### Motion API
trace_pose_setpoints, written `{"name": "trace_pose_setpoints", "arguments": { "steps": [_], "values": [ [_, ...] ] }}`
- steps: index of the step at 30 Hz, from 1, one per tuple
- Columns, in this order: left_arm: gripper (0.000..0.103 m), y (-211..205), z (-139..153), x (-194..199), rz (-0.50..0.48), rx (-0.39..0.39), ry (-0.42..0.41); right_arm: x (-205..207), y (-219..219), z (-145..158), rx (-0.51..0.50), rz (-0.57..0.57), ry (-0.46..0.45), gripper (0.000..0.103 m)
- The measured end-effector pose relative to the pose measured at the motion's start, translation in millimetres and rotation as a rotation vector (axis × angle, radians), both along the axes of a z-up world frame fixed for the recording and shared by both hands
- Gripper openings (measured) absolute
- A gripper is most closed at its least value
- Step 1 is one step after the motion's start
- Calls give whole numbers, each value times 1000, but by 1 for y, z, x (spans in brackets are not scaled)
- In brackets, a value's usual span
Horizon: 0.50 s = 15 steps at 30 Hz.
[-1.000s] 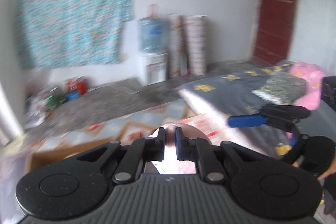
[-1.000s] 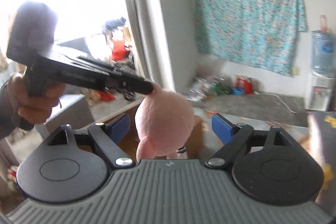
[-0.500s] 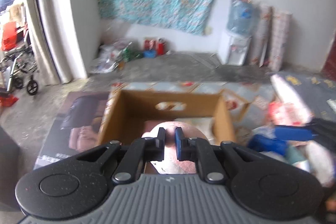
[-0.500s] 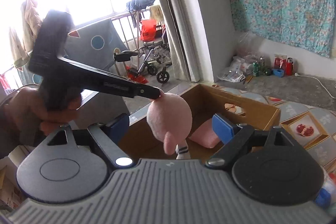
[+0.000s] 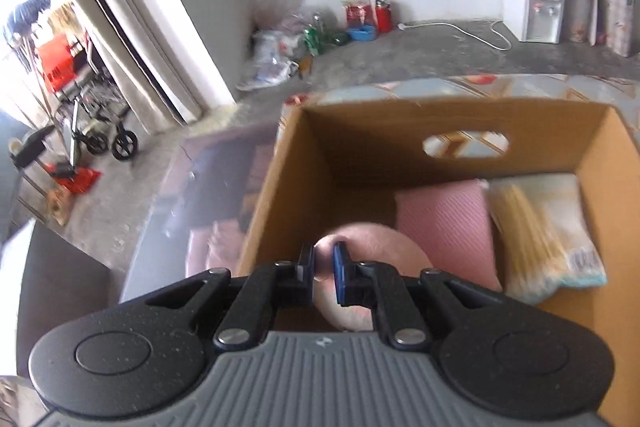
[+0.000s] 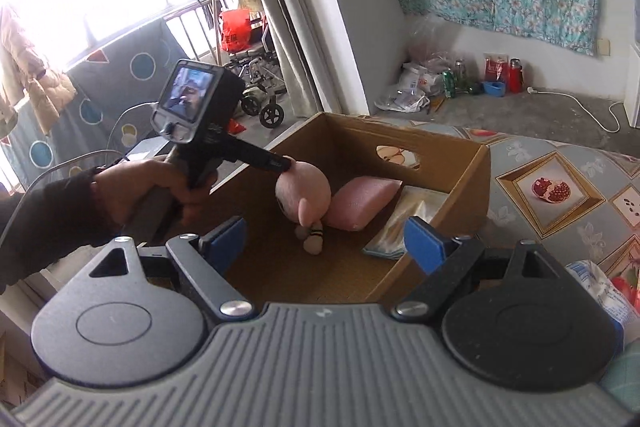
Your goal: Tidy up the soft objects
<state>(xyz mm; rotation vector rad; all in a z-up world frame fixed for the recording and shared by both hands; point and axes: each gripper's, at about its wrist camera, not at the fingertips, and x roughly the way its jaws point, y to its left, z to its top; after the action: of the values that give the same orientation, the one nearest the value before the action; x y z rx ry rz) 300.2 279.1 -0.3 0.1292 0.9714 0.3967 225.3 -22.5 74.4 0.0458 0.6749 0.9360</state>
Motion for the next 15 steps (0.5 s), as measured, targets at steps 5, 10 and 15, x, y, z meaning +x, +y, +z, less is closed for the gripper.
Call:
{"name": "trace_pose_setpoints", "arguments": {
  "steps": [5,10,15],
  "values": [
    [10,0,5,21,9,17,7,4,-11,0,8,0,-7,86],
    [11,-5,7,39,19,45,11,10,-14,-5,13,2,5,86],
    [11,-3,1,58,41,65,11,16,-18,-15,15,-7,33,86]
  ]
}}
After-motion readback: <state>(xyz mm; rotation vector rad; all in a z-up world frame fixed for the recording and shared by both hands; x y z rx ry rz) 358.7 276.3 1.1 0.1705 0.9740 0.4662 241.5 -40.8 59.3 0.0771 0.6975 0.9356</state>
